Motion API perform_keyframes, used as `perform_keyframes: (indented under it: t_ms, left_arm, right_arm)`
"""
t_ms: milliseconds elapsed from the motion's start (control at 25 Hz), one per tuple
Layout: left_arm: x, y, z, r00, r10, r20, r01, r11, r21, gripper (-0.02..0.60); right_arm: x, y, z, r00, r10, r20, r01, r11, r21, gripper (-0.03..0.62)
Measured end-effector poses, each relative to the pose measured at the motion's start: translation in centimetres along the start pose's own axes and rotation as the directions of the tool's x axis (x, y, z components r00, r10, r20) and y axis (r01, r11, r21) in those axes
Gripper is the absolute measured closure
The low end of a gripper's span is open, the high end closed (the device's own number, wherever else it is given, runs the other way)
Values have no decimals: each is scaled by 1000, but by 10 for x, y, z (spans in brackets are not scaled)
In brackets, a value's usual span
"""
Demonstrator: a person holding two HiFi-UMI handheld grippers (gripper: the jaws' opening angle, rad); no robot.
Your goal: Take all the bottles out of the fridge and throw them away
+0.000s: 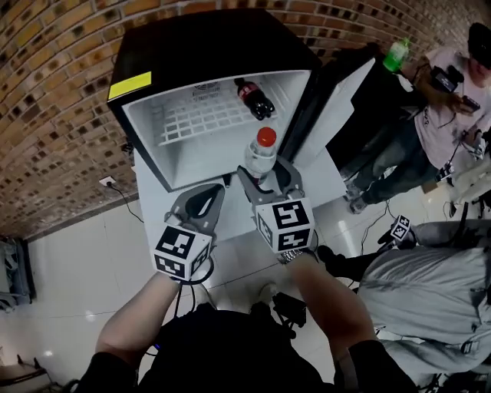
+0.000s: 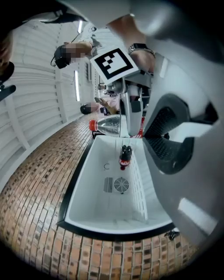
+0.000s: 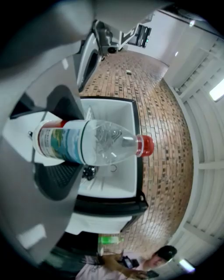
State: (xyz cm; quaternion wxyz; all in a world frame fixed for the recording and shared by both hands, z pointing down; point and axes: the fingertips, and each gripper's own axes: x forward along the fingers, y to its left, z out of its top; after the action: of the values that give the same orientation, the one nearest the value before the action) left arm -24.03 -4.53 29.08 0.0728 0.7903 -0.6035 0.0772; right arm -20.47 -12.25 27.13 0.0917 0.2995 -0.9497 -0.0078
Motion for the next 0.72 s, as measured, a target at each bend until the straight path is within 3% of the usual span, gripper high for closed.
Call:
perform_keyframes:
  t_ms: [240,440,720]
  left_arm:
    - [49,-75,-11,987,-157,-31,157,988,2,578]
    - [85,-135,-24,962,-265,-59,265,964,0,578]
    - [127,-191,-46,926,-363,-102,364,931,-12,578]
  right_arm:
    - [-73,-57,-46,988,-140,-63,143,989,41,308]
    - [-125,-98,-87,965,-231,-125,241,968,70,309]
    - [-174,-140,-138,928,-322,-190,345,933,104,309]
